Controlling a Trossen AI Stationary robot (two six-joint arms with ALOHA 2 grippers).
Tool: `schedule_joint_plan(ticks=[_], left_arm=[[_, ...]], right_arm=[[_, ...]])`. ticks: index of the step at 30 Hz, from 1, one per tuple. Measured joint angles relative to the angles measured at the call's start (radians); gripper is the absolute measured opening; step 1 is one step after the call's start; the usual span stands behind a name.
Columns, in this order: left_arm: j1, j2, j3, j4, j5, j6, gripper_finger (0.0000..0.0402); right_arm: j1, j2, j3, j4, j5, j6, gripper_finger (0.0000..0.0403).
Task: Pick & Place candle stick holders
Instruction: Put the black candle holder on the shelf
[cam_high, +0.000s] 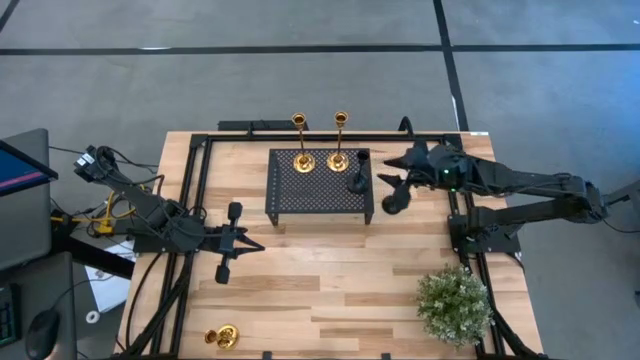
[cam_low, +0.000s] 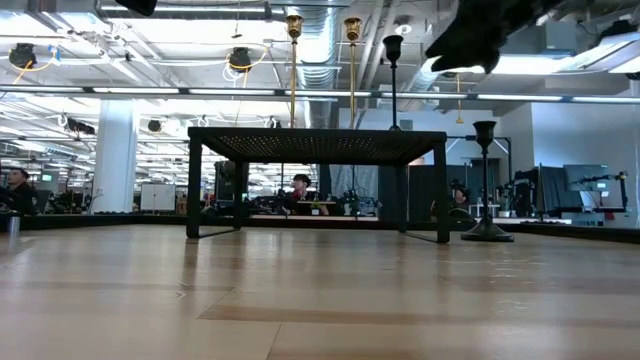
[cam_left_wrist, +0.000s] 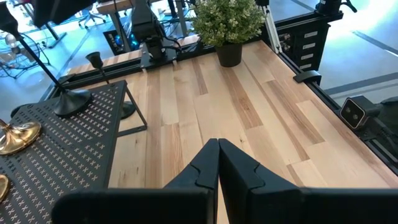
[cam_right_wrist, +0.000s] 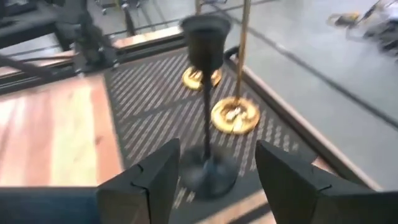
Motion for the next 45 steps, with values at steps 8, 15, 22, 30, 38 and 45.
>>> schedule_joint_plan(ticks=[8, 15, 22, 30, 38, 45], left_arm=[[0.0, 0.0, 0.0, 0.0, 0.0, -0.04, 0.001], [0.0, 0.0, 0.0, 0.0, 0.0, -0.044, 0.001], [0.0, 0.0, 0.0, 0.0, 0.0, -0.044, 0.001], [0.0, 0.0, 0.0, 0.0, 0.0, -0.044, 0.001], [0.0, 0.0, 0.0, 0.0, 0.0, -0.044, 0.001], [0.0, 0.009, 0.0, -0.001, 0.0, -0.044, 0.001]], right_arm=[[0.047, -0.123, 0.0, -0.281, -0.054, 0.1, 0.0179], [0.071, -0.142, 0.0, -0.477, -0.055, 0.164, 0.0154], [0.074, -0.103, -0.02, -0.53, -0.054, 0.182, 0.0152], [0.072, -0.068, -0.132, -0.49, -0.007, 0.198, 0.016], [0.072, -0.063, -0.142, -0.462, 0.059, 0.228, 0.0155], [0.072, -0.053, -0.142, -0.409, 0.074, 0.265, 0.0164]])
